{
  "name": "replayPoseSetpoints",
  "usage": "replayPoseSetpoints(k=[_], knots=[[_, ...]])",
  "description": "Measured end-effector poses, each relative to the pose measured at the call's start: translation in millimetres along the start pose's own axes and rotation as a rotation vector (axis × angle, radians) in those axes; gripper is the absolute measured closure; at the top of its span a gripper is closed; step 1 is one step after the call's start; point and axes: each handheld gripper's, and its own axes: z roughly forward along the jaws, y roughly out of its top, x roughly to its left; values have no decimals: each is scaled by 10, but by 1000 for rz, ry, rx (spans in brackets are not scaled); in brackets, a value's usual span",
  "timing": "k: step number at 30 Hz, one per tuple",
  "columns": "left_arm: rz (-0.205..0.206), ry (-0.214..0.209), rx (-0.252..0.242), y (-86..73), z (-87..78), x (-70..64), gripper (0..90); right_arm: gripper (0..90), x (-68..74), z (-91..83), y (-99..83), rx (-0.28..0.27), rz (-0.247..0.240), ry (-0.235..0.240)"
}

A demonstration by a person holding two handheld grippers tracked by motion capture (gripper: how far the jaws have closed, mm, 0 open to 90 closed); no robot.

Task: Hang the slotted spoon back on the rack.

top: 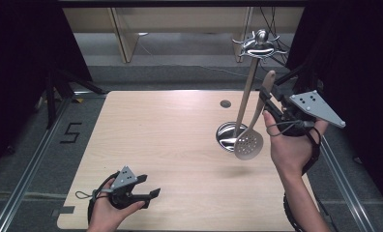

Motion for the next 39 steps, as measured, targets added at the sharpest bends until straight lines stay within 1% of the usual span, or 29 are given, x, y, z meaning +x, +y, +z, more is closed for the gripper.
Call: replayPoseSetpoints(k=[1,4,5,7,8,9,10,11,12,14,15,16,17,18,19,20,21,22,23,25,26,27,28,30,32,33,34,37,39], knots=[[-2,0,0,-1,1,-1,302,675,-15,9,2,-1,-17,-9],[-1,-1,1,1,0,-3,304,675,-14,33,6,0,-5,-9],[-9,-8,-4,2,3,-6,305,675,-8,34,10,5,3,-8],[-2,-4,0,3,-2,0,306,675,-18,51,16,3,-16,-17],[4,-3,0,2,-3,8,306,675,-22,60,20,0,-21,-13],[3,-6,3,4,-7,10,306,675,-21,68,23,0,-17,-17],[-2,-6,-4,3,-4,5,307,675,-17,70,29,9,-7,-15],[-1,-4,-3,4,-6,6,307,675,-27,80,35,6,-19,-16],[-3,1,-9,2,-4,3,307,675,-21,86,38,6,-13,-20],[-1,-6,0,6,-9,8,308,675,-25,94,44,7,-21,-20],[-2,7,2,9,-16,4,308,675,-24,96,51,8,-19,-19],[-3,9,0,9,-18,4,308,675,-18,107,57,6,-14,-25],[-3,2,-4,8,-15,9,308,675,-20,111,64,10,-18,-17],[-8,-3,-7,9,-15,7,309,675,-13,118,69,15,-14,-20],[-8,-3,-7,9,-16,8,309,675,-21,128,71,13,-26,-20],[-8,-3,-7,9,-15,7,309,675,-11,138,71,11,-14,-17],[-8,-3,-8,8,-14,7,309,675,-13,142,72,13,-14,-15],[-8,-4,-7,8,-14,6,309,675,-12,148,74,20,-16,-14],[-2,-2,-3,9,-17,11,309,675,-12,157,75,17,-25,-21],[-1,-1,0,10,-17,13,310,675,-15,170,83,18,-28,-21],[-3,-3,-2,9,-16,12,310,675,-15,178,86,19,-30,-26],[-9,4,-16,5,-6,4,310,675,-9,179,94,21,-20,-22],[-9,4,-15,5,-7,5,310,675,-16,189,100,20,-33,-19],[-9,3,-13,5,-5,5,310,675,-1,202,108,26,-20,-17],[-4,4,-10,5,-6,7,310,675,-4,218,115,29,-27,-24],[-2,8,3,11,-19,4,311,675,-5,227,118,31,-29,-23],[-2,-4,-3,9,-15,9,311,675,-1,236,119,37,-18,-26],[-3,-4,-2,10,-17,12,311,675,-19,269,121,37,-35,-28],[-10,3,-16,5,-7,5,311,675,-13,282,118,45,-25,-32]])
